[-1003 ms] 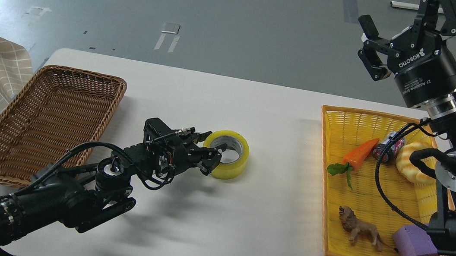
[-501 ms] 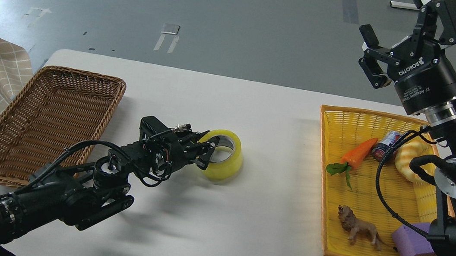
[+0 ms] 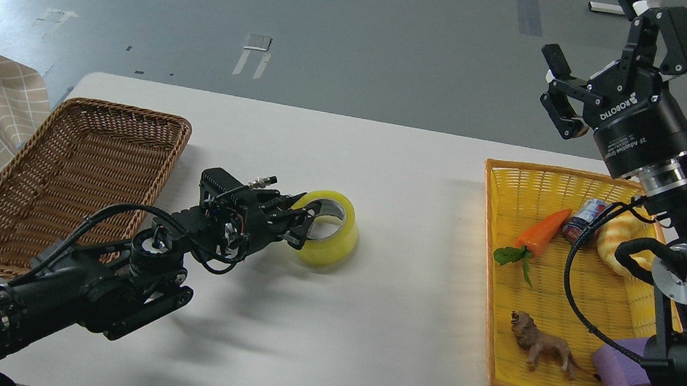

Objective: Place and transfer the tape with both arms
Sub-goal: 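Lift the tape and carry it over the wicker basket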

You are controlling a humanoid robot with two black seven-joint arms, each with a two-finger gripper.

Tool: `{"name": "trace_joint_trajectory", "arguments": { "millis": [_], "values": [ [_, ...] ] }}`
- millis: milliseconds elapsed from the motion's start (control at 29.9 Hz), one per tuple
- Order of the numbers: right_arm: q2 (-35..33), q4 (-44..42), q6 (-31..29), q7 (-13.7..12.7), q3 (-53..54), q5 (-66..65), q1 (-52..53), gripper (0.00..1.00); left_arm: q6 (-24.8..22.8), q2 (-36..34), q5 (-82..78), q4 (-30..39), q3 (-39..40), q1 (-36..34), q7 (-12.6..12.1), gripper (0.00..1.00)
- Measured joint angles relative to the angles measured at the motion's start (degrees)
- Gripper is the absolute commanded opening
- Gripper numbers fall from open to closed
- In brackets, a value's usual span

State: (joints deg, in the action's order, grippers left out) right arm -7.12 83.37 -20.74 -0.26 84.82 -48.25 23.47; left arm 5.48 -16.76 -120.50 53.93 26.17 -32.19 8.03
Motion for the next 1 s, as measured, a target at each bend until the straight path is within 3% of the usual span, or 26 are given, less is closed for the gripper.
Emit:
{"name": "trace_joint_trajectory", "arguments": {
  "millis": [401, 568, 836, 1003],
  "values": [
    [0.2, -0.2, 0.0, 0.0, 0.0, 0.0, -0.3, 1.00, -2.2, -2.8, 5.3, 1.1, 0.1, -6.8, 0.7, 0.00],
    [0.2, -0.3, 0.0, 0.0, 0.0, 0.0, -0.3, 1.00, -2.5, -7.6, 5.5, 1.9, 0.1, -8.2, 4.3, 0.00],
    [0.4, -0.7, -0.1, 0.0, -0.4, 0.0, -0.4, 1.00, -7.4, -21.9, 12.2, 2.9, 0.2, -14.6, 10.3, 0.00],
    [0.7, -1.0, -0.2, 0.0, -0.6, 0.0, -0.5, 1.00, -8.1, -29.1, 16.0, 2.2, 0.1, -15.0, 13.3, 0.00]
  ]
}}
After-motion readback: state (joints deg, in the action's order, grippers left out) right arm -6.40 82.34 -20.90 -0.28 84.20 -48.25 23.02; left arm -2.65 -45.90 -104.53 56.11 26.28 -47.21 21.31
